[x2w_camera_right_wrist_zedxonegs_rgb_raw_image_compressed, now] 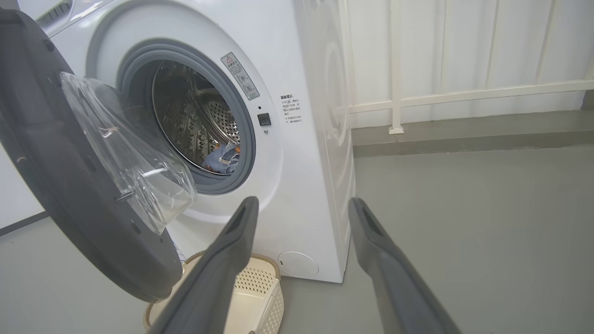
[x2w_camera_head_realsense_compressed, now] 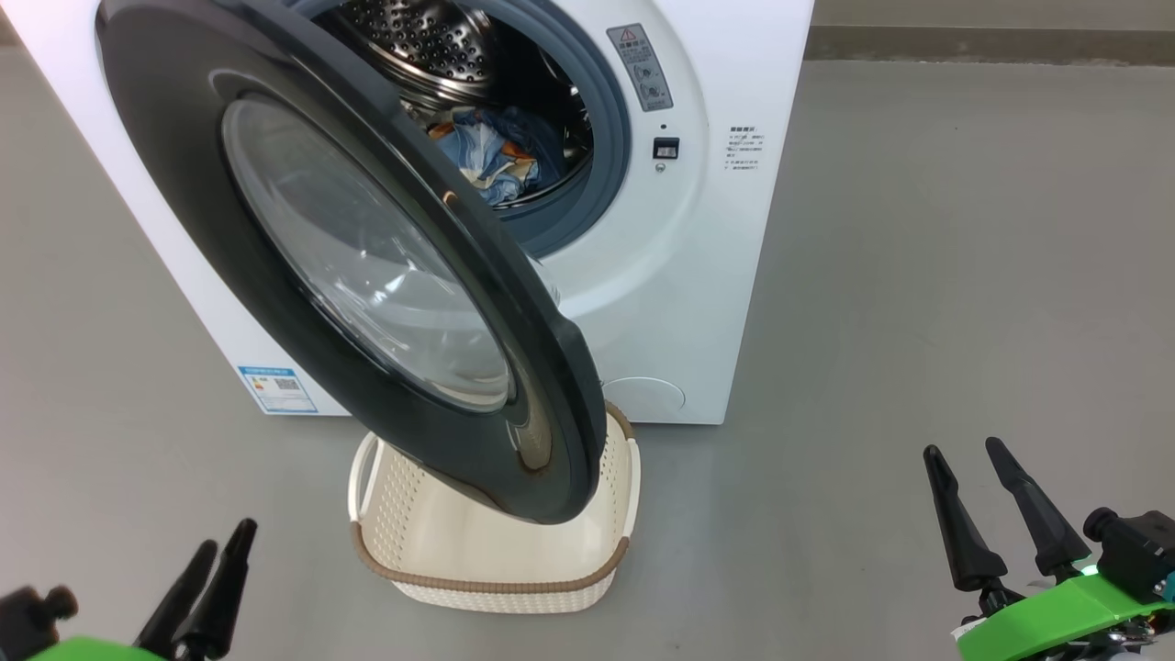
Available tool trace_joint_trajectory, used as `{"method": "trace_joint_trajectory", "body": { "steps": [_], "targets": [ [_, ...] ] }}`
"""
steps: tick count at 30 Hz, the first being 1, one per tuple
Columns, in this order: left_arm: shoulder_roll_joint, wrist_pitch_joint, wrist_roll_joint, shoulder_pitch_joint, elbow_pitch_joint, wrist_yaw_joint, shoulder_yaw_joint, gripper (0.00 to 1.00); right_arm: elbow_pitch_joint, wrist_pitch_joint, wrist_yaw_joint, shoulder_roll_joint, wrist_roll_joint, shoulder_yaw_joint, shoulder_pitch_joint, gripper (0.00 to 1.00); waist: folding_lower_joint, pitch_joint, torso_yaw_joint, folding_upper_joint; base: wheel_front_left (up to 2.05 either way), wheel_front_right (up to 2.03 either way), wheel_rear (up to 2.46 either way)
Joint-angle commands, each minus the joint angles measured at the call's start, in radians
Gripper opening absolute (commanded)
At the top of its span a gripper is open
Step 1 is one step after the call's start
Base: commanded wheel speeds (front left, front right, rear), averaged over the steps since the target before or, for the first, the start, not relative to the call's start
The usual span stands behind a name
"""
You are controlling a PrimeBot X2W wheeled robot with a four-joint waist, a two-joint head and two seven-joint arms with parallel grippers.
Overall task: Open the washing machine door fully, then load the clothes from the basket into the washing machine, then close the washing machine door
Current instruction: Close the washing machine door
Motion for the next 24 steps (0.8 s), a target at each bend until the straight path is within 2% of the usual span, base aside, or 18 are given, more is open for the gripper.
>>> {"method": "trace_joint_trajectory", "body": {
  "steps": [1, 4, 7, 9, 13, 15, 16, 17, 19, 24],
  "targets": [
    [0.039, -0.056, 0.029, -0.024, -0.002, -0.005, 0.027, 1.0, -0.022, -0.008, 0.005, -0.022, -0.014, 0.017, -0.003, 1.0, 0.0, 0.0, 0.001, 0.0, 0.0, 0.0, 0.0],
    [0.05, -0.147, 0.092, -0.026, 0.027, -0.005, -0.023, 1.0, -0.021, -0.008, 0.005, -0.021, -0.014, 0.016, -0.003, 1.0, 0.0, 0.0, 0.002, 0.0, 0.0, 0.0, 0.0],
    [0.053, -0.188, 0.173, -0.039, 0.064, -0.005, -0.067, 1.0, -0.02, -0.008, 0.005, -0.019, -0.014, 0.015, -0.002, 1.0, 0.0, 0.0, 0.003, 0.0, 0.0, 0.0, 0.0],
    [0.045, -0.197, 0.231, -0.048, 0.087, -0.005, -0.061, 1.0, -0.02, -0.008, 0.005, -0.019, -0.014, 0.015, -0.002, 1.0, 0.0, 0.0, 0.004, 0.0, 0.0, 0.0, 0.0],
    [-0.019, -0.199, 0.412, -0.047, 0.089, -0.005, 0.052, 1.0, -0.021, -0.008, 0.005, -0.016, -0.015, 0.009, 0.0, 1.0, 0.0, 0.002, 0.007, 0.0, 0.0, 0.0, 0.0],
    [-0.039, -0.199, 0.455, -0.039, 0.082, -0.005, 0.082, 1.0, -0.021, -0.008, 0.005, -0.016, -0.015, 0.008, 0.0, 1.0, 0.0, 0.002, 0.007, 0.0, 0.0, 0.0, 0.0],
    [-0.056, -0.199, 0.504, -0.031, 0.075, -0.005, 0.115, 1.0, -0.021, -0.008, 0.005, -0.015, -0.015, 0.007, 0.001, 1.0, 0.0, 0.002, 0.008, 0.0, 0.0, 0.0, 0.0],
    [-0.092, -0.199, 0.603, -0.014, 0.06, -0.005, 0.168, 1.0, -0.021, -0.008, 0.005, -0.014, -0.015, 0.006, 0.0, 1.0, 0.0, 0.003, 0.008, 0.0, 0.0, 0.0, 0.0],
    [-0.129, -0.199, 0.691, 0.004, 0.044, -0.005, 0.221, 1.0, -0.021, -0.008, 0.005, -0.012, -0.015, 0.005, -0.001, 1.0, 0.0, 0.004, 0.007, 0.0, 0.0, 0.0, 0.0],
    [-0.204, -0.199, 0.829, 0.05, 0.022, -0.005, 0.295, 1.0, -0.019, -0.008, 0.005, -0.011, -0.016, 0.005, -0.004, 1.0, 0.0, 0.005, 0.003, 0.0, 0.0, 0.0, 0.0]
  ]
}}
